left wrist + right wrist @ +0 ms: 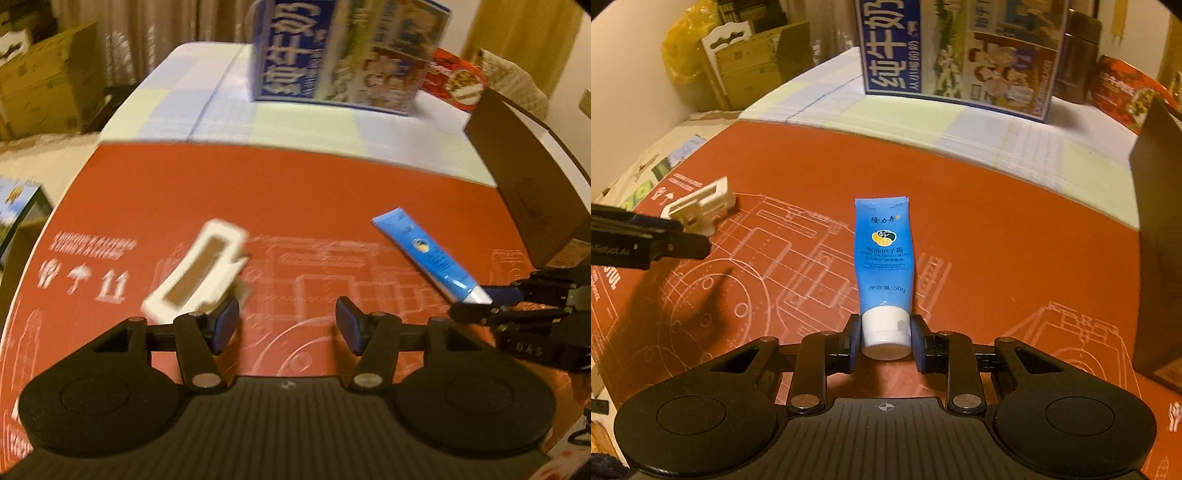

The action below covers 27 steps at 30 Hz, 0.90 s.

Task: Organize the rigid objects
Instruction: 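Grasp the blue toothpaste tube with the right tool while the left tool grasps the white clip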

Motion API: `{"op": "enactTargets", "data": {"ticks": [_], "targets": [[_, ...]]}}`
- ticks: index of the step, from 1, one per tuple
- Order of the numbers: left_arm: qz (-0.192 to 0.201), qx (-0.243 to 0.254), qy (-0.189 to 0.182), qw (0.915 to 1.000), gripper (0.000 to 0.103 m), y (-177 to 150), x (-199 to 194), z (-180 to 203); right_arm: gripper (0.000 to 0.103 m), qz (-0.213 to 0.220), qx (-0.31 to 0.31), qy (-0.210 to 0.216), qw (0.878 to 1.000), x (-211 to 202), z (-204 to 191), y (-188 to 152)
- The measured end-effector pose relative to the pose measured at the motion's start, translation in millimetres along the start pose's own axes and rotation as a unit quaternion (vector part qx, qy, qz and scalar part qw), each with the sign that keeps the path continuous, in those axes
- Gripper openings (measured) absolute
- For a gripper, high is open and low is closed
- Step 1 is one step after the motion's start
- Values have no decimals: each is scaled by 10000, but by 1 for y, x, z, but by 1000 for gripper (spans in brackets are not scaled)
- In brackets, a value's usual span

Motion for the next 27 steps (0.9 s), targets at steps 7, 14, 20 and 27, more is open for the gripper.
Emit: {"op": "enactTargets", "data": {"ticks": [7, 14, 20, 27], "targets": [[-80, 320, 172, 9993, 54, -3, -17, 1, 26, 35, 156, 73, 9998, -6, 6, -5], [10, 722, 604, 9956, 55, 7, -22, -29, 44, 70, 112, 88, 9999, -4, 0, -6], [-379, 938, 549, 9934, 49, 6, 10, -35, 45, 108, 234, -16, 9997, -2, 2, -4], [-559, 502, 412, 9963, 36, 8, 20, -37, 45, 153, 450, -112, 9988, -2, 5, 0]]}}
Point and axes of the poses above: each gripper's, at about its wrist camera, not at the fingertips, and x roughly the way its jaws point, z to its right, y to its top, the point moved 6 cm from there along x, roughly the way its jaws point, and after that the axes turned 11 degrees about x, right-handed, at the moved point
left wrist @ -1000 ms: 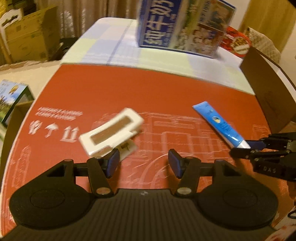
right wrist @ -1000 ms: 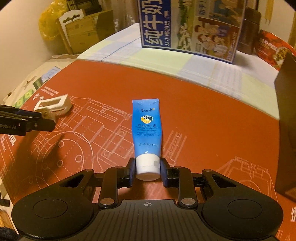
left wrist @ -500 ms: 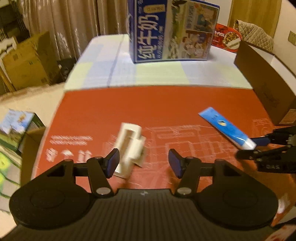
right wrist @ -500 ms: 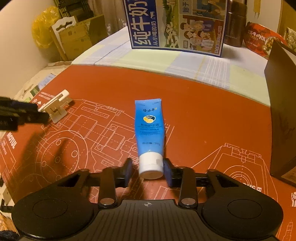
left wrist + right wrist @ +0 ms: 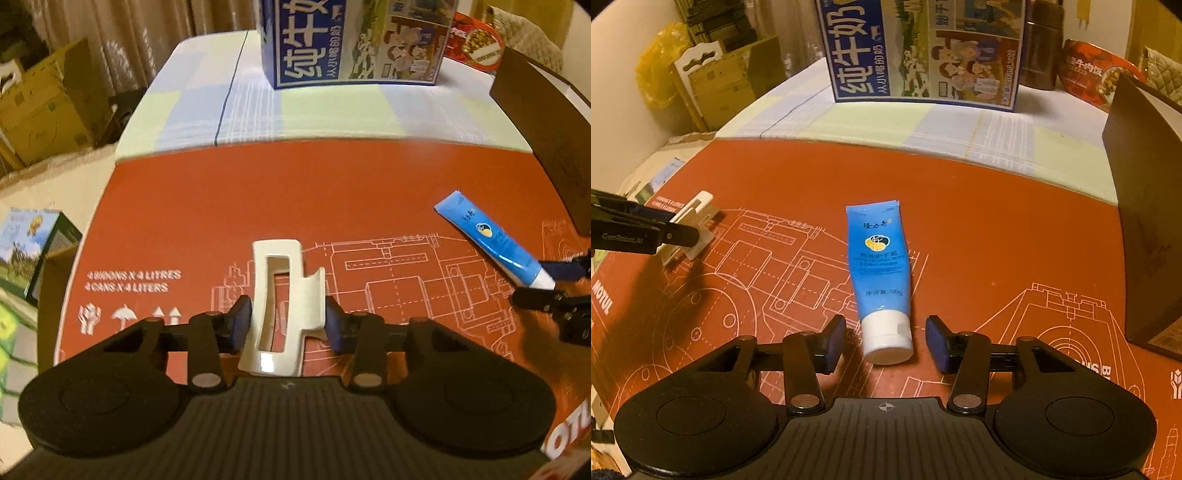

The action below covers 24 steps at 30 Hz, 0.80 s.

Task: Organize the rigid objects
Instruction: 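Grasp the blue toothpaste tube with the right tool while the left tool grasps the white clip, then lift the tube and clip and carry both over the open box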

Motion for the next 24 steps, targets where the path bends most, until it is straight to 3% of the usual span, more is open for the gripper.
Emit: {"op": "enactTargets", "data": {"ticks": [13, 17, 24], "targets": [[-61, -14, 14, 10000, 36, 11, 11, 16, 44, 112, -120, -252, 9995, 12, -10, 12], [-41, -3, 41, 10000, 36, 14, 13, 17, 33, 141, -247, -295, 9992, 14, -14, 12], [-9, 84, 65, 9999, 36, 15, 14, 21, 31, 129, -297, -300, 9990, 17, -14, 13]]}}
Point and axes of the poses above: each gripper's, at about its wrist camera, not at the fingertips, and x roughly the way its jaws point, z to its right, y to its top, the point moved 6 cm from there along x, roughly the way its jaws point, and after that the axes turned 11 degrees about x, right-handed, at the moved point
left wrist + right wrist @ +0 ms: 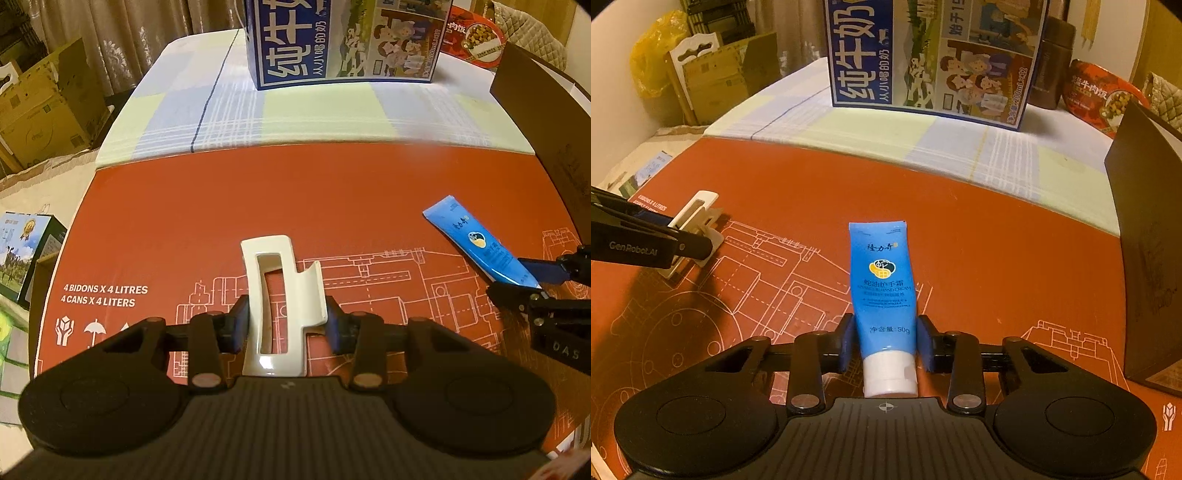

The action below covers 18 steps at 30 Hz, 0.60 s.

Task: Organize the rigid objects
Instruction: 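Lift the tube and clip and carry both over the open box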

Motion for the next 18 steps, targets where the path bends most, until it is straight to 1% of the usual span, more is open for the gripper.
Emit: {"op": "enactTargets", "data": {"ticks": [5, 9, 18], "targets": [[-7, 22, -85, 10000, 35, -1, -2, 7, 29, -20, 0, 22, 10000, -2, -1, -2], [50, 34, -205, 9998, 35, 0, -9, 16, 28, -62, 114, 130, 9998, -6, 3, -2], [332, 175, -433, 9984, 35, 19, -33, 42, 28, 153, 250, 293, 9991, -33, 11, 6]]}}
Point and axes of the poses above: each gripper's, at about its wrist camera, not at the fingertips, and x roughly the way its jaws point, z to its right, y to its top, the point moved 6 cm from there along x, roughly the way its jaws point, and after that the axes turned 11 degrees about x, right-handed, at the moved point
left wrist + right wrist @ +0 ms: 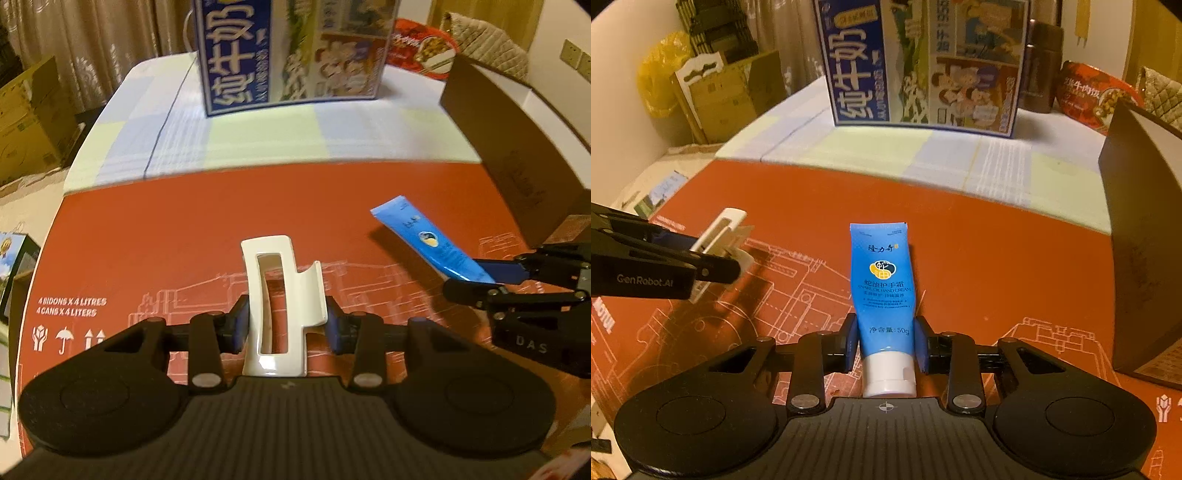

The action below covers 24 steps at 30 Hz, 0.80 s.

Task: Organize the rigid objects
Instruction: 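Lift the tube and clip and carry both over the open box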

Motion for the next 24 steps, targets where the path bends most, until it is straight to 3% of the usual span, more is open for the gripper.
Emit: {"op": "enactTargets", "data": {"ticks": [14, 24], "targets": [[459, 341, -265, 9980, 35, 49, -37, 56, 28, 526, 391, 56, 9978, -66, 33, 24], [938, 854, -632, 9899, 35, 106, -53, 133, 28, 1012, 845, -234, 9910, -125, 95, 45]]}}
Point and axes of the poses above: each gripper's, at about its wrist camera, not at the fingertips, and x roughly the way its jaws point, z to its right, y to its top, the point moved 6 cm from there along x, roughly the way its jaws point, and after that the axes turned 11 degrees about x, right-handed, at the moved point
